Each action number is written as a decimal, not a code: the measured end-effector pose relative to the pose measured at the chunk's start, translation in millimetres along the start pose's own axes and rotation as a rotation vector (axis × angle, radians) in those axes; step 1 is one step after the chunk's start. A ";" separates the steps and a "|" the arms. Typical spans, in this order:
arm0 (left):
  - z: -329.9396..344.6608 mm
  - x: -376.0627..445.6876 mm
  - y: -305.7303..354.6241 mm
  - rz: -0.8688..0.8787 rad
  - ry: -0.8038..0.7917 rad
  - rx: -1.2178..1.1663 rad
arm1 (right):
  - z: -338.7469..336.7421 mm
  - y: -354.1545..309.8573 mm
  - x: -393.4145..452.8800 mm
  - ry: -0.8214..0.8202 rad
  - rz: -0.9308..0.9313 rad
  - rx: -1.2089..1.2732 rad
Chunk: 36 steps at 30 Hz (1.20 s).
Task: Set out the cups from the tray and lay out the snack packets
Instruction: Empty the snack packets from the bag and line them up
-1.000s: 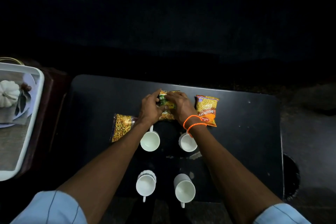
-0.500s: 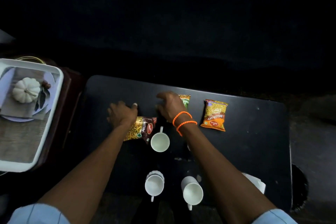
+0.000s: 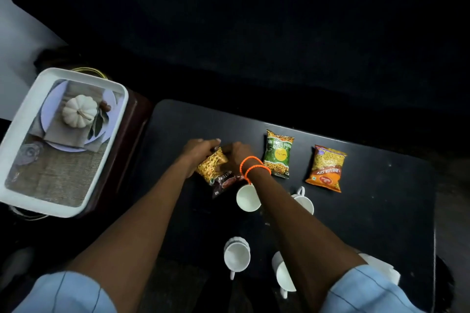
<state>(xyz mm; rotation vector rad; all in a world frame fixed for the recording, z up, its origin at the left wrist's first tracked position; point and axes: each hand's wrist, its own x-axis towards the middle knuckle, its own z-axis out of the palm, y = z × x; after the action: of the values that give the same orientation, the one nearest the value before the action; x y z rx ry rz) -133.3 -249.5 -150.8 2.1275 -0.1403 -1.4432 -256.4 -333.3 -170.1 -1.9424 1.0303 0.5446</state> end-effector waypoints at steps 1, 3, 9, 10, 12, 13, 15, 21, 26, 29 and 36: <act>-1.7 -0.4 2.2 0.061 0.002 -0.003 | -1.3 1.3 -0.6 0.027 0.022 0.083; -4.8 -2.9 8.6 0.183 -0.037 -0.032 | -3.9 6.0 -2.9 0.112 0.064 0.255; -1.2 0.8 22.5 0.420 0.120 -0.003 | 0.8 19.6 -15.1 0.447 0.242 0.540; 0.2 -0.4 20.5 0.420 0.266 0.068 | 0.9 22.3 -16.3 0.466 0.253 0.554; 2.7 -3.9 13.2 0.343 0.416 0.185 | -1.1 26.5 -19.5 0.469 0.222 0.555; 5.0 -3.4 6.8 0.268 0.379 0.225 | -2.7 27.4 -21.7 0.456 0.190 0.550; 11.4 -5.2 -7.4 0.133 0.174 0.231 | -6.0 26.8 -25.9 0.430 0.088 0.483; 29.8 1.4 -14.8 0.459 0.160 0.183 | -17.0 19.3 -23.8 0.381 -0.123 0.114; 26.3 6.6 -20.1 0.669 0.343 0.220 | -12.0 25.9 -24.6 0.369 -0.085 -0.008; 21.3 7.4 -31.4 0.684 0.266 0.365 | -10.3 25.6 -22.7 0.373 -0.118 -0.027; 18.5 13.3 -47.5 0.538 0.289 0.380 | -6.2 13.9 -10.3 0.324 -0.144 -0.060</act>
<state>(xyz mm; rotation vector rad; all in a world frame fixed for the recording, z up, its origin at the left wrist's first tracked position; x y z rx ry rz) -154.5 -221.9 -190.4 2.3166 -0.8609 -0.8333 -273.8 -337.9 -166.2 -2.1856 1.0699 0.1841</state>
